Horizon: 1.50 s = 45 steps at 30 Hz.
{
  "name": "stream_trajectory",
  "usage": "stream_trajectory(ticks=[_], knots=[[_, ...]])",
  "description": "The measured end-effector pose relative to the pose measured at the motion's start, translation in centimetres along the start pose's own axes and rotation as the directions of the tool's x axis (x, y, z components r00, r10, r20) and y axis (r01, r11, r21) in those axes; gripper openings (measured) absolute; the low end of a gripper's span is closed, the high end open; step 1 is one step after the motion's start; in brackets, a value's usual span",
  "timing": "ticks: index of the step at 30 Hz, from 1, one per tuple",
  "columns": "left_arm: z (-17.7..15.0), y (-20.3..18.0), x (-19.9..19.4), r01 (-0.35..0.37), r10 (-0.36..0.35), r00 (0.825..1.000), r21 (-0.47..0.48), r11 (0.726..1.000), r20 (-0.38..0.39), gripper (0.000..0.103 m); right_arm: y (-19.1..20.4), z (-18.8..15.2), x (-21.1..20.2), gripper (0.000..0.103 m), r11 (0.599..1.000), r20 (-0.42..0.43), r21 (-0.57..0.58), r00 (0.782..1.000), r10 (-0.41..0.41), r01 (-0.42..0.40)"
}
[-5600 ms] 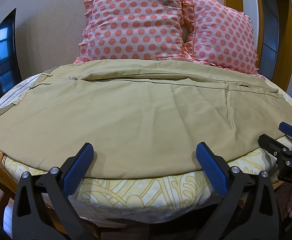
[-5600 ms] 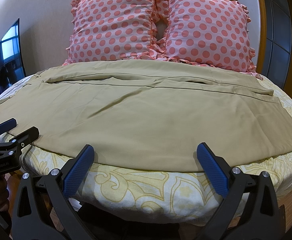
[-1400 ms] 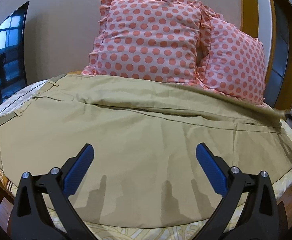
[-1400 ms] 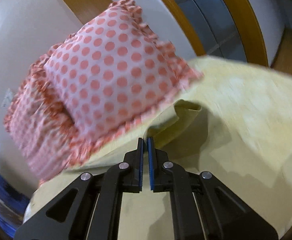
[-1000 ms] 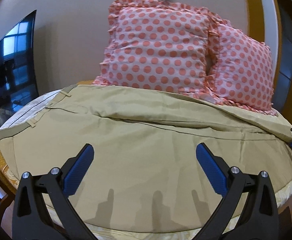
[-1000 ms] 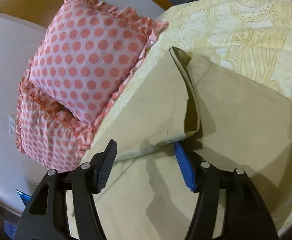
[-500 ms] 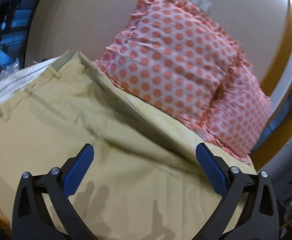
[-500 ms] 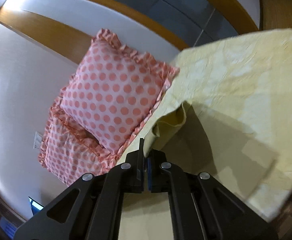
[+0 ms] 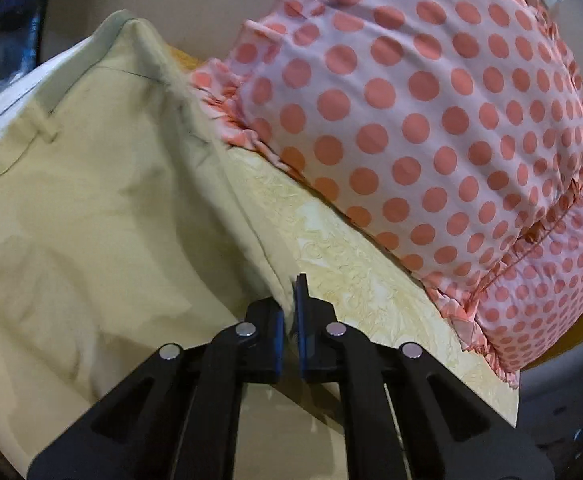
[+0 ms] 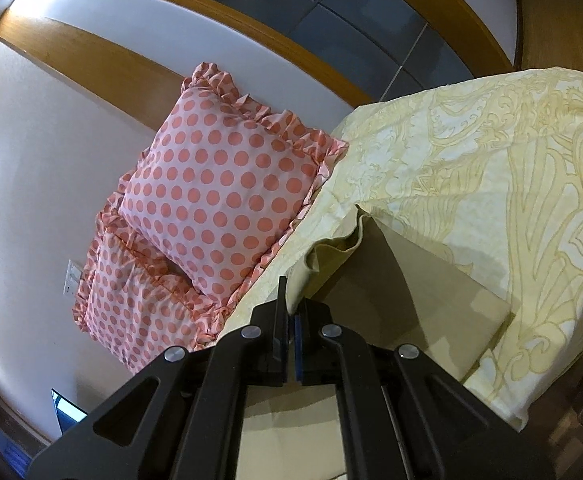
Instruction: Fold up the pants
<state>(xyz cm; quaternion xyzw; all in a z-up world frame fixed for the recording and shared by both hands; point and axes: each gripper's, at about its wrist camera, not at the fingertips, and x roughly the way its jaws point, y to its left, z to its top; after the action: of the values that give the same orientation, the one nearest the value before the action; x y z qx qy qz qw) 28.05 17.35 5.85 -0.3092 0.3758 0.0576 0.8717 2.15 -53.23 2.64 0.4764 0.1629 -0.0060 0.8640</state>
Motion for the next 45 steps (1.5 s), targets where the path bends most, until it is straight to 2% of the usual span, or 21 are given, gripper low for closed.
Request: stream_trajectory(ticks=[4,7,10,12,15,20,25,29,31,33,34,35,36,38,41,43,45], knots=[[-3.9,1.1,-8.1,0.011,-0.021,0.991,0.077,0.997,0.136,0.005,0.4,0.5,-0.5,0.002,0.999,0.027,-0.043,1.0,-0.008,0.009],[-9.0,3.7,-14.1,0.013,-0.033,0.98,0.101,0.995,0.196,0.008,-0.4,0.7,-1.0,0.002,0.999,0.04,-0.042,0.999,-0.03,0.032],[-15.3,7.4,-17.3,-0.012,-0.001,0.986,0.076,0.997,0.169,0.009,-1.9,0.4,-0.8,0.002,0.997,0.017,-0.018,0.997,-0.07,0.071],[-18.2,9.1,-17.5,-0.033,0.026,0.991,0.05,0.998,0.13,0.009,-2.7,0.1,-0.4,0.002,0.995,-0.006,0.001,0.995,-0.099,0.099],[-20.8,10.7,-17.3,-0.046,0.045,0.995,0.009,0.999,0.094,0.009,-4.0,-0.3,-0.3,0.002,0.991,-0.018,0.032,0.992,-0.126,0.127],[-21.7,11.1,-17.8,-0.04,0.037,0.993,0.023,0.999,0.111,0.013,-5.3,-0.6,-0.5,0.002,0.986,-0.037,0.048,0.986,-0.16,0.161],[-21.6,11.3,-17.7,-0.01,0.005,0.996,0.054,0.999,0.085,0.01,-5.9,-1.2,-1.5,0.002,0.979,-0.031,0.064,0.981,-0.19,0.192],[-21.5,11.3,-17.4,0.0,-0.006,0.998,0.091,0.996,0.066,0.008,-5.7,-1.5,-1.8,0.002,0.969,-0.037,0.03,0.969,-0.243,0.245],[-21.8,11.3,-17.4,-0.003,-0.005,0.998,0.119,0.993,0.066,0.011,-4.9,-1.6,-1.8,0.004,0.958,-0.043,-0.022,0.957,-0.287,0.286],[-22.2,11.1,-18.1,0.003,-0.015,0.997,0.142,0.99,0.082,0.017,-4.3,-1.5,-2.6,0.015,0.948,-0.02,-0.031,0.948,-0.318,0.317],[-22.5,10.9,-18.6,0.001,-0.017,0.995,0.16,0.987,0.094,0.021,-4.0,-1.3,-3.2,0.035,0.947,0.004,-0.036,0.947,-0.32,0.32],[-22.9,10.7,-19.2,-0.008,-0.013,0.994,0.181,0.983,0.112,0.032,-3.7,-1.2,-3.8,0.056,0.942,0.039,-0.051,0.944,-0.329,0.331],[-23.2,10.4,-19.8,-0.013,-0.013,0.992,0.201,0.979,0.128,0.037,-3.5,-1.2,-4.1,0.057,0.935,0.067,-0.07,0.937,-0.344,0.348],[-23.9,9.7,-21.1,-0.014,-0.025,0.987,0.243,0.97,0.158,0.04,-3.5,-1.1,-4.0,0.057,0.92,0.077,-0.102,0.925,-0.373,0.38],[-24.3,8.3,-23.0,0.032,-0.098,0.973,0.297,0.954,0.208,0.045,-4.3,-1.3,-3.0,0.051,0.924,0.049,-0.089,0.928,-0.369,0.373],[-24.2,7.0,-24.0,0.066,-0.154,0.958,0.335,0.94,0.242,0.052,-3.9,-1.9,-2.7,0.047,0.921,0.058,-0.125,0.929,-0.365,0.37],[-24.2,6.0,-24.4,0.077,-0.185,0.943,0.359,0.93,0.277,0.065,-3.5,-2.7,-2.3,0.039,0.927,0.041,-0.15,0.939,-0.343,0.345]])
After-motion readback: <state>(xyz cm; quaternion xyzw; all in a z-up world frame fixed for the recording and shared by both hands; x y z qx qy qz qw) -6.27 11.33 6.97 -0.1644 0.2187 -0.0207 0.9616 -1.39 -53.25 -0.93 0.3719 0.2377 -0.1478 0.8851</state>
